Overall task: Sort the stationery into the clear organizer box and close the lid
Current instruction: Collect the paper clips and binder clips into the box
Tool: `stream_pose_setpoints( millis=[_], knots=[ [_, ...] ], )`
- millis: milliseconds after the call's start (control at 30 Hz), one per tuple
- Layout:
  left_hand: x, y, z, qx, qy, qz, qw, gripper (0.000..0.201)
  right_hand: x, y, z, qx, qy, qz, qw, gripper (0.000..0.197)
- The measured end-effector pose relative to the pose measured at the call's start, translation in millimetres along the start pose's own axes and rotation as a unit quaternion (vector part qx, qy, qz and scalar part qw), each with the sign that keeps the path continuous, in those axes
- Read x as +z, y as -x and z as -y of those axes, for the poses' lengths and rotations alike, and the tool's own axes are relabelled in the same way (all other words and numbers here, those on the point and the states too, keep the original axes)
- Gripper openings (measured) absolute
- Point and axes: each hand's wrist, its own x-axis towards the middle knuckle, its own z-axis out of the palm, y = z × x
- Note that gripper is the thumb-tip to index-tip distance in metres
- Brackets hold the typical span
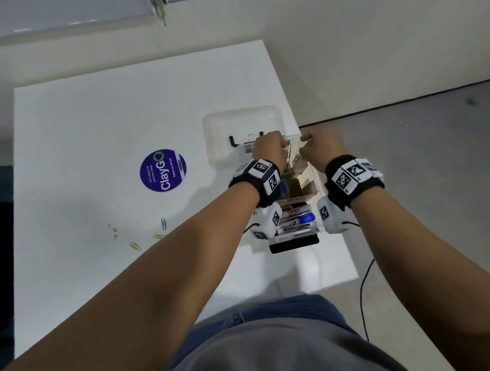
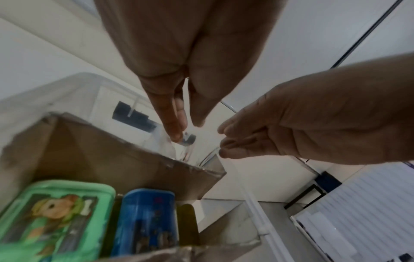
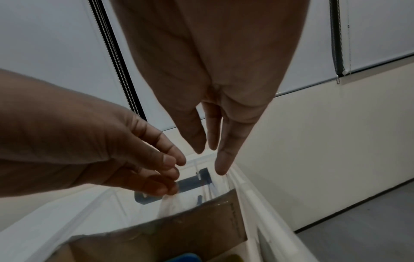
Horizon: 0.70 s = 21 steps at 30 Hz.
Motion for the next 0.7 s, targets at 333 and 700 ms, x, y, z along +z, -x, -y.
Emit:
stream_pose_setpoints(
  millis=[333,700],
  knots=[
    [-35,28,77,-0.011,0.098,-0.092,0.991,0.025,50,42,48,-0.138,-0.056,-0.017,0.989,0.025],
    [-87,111,276,-0.199,-0.106,-0.042,0.973,0.029,182,109,97,-0.225,0.155,0.262,0.926,0.051]
  ],
)
